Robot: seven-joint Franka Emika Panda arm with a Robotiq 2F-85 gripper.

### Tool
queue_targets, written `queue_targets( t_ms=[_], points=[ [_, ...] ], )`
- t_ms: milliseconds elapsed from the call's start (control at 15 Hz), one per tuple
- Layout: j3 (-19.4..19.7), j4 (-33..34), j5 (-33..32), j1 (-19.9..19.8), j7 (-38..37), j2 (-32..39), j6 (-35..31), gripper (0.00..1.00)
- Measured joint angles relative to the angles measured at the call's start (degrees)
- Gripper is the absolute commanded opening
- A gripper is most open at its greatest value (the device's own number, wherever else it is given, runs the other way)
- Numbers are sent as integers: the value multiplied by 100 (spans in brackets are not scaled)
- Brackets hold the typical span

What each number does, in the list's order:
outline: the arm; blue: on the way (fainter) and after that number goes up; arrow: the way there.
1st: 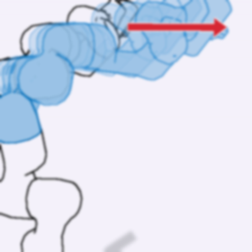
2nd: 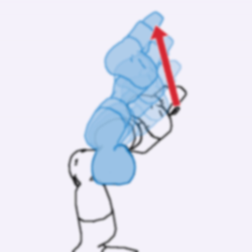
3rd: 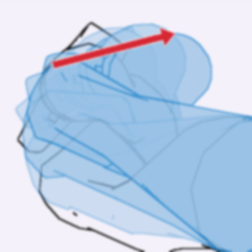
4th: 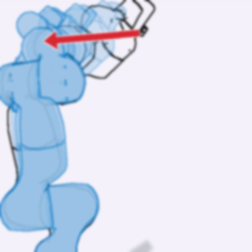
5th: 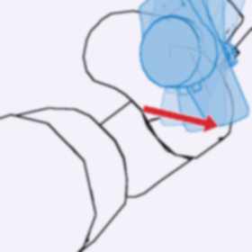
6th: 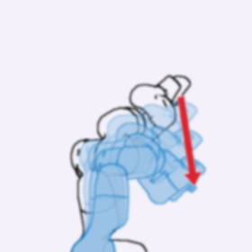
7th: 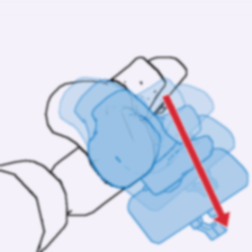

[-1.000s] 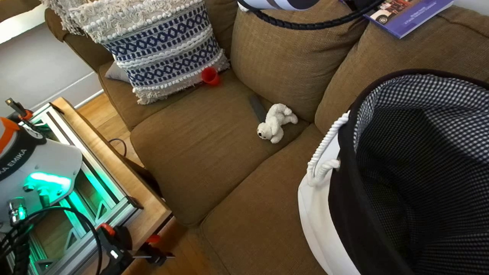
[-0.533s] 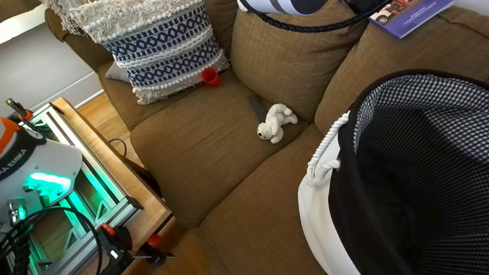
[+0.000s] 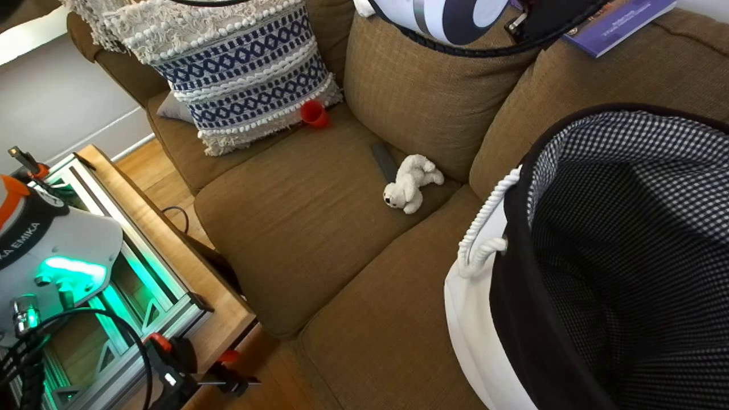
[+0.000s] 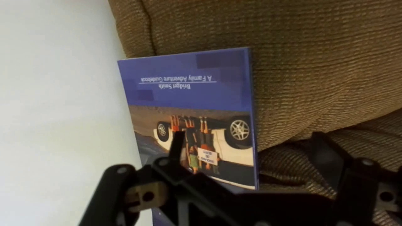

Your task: Move the book from the backrest to the seat of the couch

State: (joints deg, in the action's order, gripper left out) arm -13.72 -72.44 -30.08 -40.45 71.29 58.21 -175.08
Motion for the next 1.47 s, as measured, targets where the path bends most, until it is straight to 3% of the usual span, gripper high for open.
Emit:
queue_targets(
  t_ms=[267,667,800,1000,1333,1467],
  points=[
    [-595,829,0,-213,983,673,203,100],
    [-2265,1756,30,-619,3035,1726,715,100],
    [-2518,2101,30,-597,3512,1988,719,74],
    [-2812,2589,31,-561,4058,2317,719,49],
    [-3280,3060,31,-501,4693,2713,721,11],
    [-3331,3054,419,-452,5062,2697,720,0]
  ],
)
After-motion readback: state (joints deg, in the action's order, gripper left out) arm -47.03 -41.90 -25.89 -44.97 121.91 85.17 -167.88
